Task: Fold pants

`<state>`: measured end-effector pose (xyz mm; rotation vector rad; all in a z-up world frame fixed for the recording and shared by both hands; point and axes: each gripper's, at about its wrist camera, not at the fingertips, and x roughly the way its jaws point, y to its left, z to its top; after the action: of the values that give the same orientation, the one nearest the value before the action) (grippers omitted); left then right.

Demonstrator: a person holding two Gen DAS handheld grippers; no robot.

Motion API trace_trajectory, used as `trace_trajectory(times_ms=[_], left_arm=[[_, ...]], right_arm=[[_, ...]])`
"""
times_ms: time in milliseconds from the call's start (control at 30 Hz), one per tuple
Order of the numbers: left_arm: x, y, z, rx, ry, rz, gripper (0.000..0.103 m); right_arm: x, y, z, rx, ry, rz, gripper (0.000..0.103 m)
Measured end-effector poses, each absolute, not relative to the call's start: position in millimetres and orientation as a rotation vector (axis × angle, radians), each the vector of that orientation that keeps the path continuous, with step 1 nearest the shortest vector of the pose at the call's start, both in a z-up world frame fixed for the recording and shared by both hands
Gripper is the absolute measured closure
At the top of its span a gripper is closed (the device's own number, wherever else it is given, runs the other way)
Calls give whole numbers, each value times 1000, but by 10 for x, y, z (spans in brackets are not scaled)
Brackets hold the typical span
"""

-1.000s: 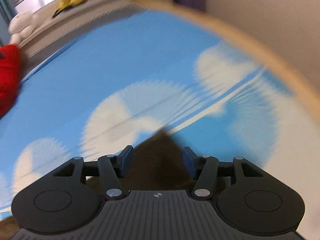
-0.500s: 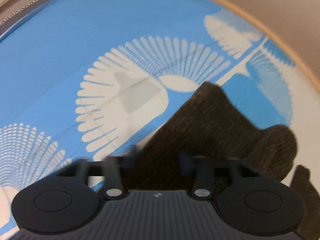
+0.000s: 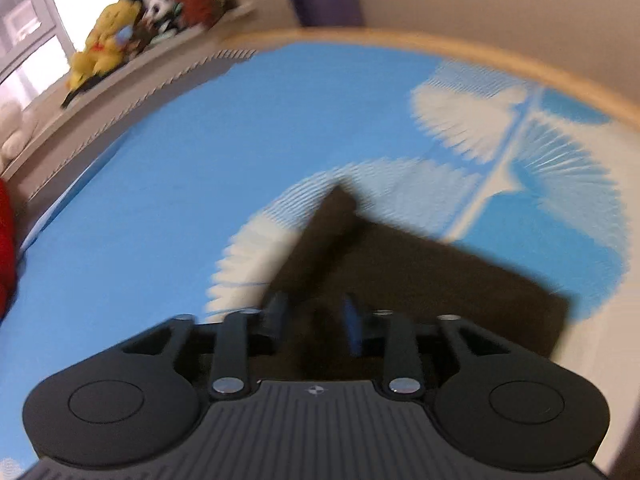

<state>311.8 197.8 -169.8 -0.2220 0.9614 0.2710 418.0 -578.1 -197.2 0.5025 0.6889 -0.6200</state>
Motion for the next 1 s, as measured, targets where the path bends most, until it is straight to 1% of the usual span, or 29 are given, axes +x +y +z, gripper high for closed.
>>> trace_trajectory(times_ms=[67,100,200,300,333,367,400,433,500,567,600,667,733,767,833,867,933,1000], left_arm=[[3105,2028,-1697,-257,973,269,39],[3107,2051,-1708,-273,982,267,39],[3093,2069,-1695,-305,1005,275,39],[3051,2057,-1648,-305,1008,278,39],[3035,2050,-1612,-300,1005,278,39],[3023,2052,-1578,-295,1003,281,39],[3008,2065,-1537,-294,1001,288,39],[2989,2087,-1488,-300,998,299,39],[2914,2139,-1373,-324,1007,329,39],[2828,2152,-1256,-334,1055,318,39],[2786,2159,-1201,-332,1079,299,39],[2671,2191,-1084,-346,1110,277,39],[2504,2183,-967,-361,1112,240,38],[2394,2171,-923,-373,1117,225,37],[2204,2148,-919,-424,1141,231,36],[2102,2131,-959,-457,1163,233,36],[1919,2108,-1080,-481,1213,226,36],[1775,2031,-1191,-451,1245,213,36]], right_arm=[[3905,-5916,-1971,465,668,-710,61],[3742,-6023,-1998,481,664,-753,59],[3469,-6257,-2162,542,724,-850,55],[3351,-6428,-2346,657,750,-834,55],[3333,-6439,-2365,663,749,-825,66],[3331,-6439,-2383,645,746,-816,82],[3329,-6430,-2396,636,745,-800,90],[3316,-6402,-2381,610,740,-809,93],[3250,-6408,-2333,592,750,-886,93],[3175,-6425,-2312,625,778,-920,92],[3157,-6450,-2302,632,791,-906,90],[3111,-6383,-2154,582,800,-909,88],[3005,-6320,-1935,556,739,-885,70],[2942,-6288,-1805,555,699,-843,68],[2798,-6156,-1505,537,627,-745,67],[2712,-6063,-1351,528,588,-696,66],[2493,-5861,-1057,525,511,-584,60],[2266,-5642,-777,523,465,-471,59]])
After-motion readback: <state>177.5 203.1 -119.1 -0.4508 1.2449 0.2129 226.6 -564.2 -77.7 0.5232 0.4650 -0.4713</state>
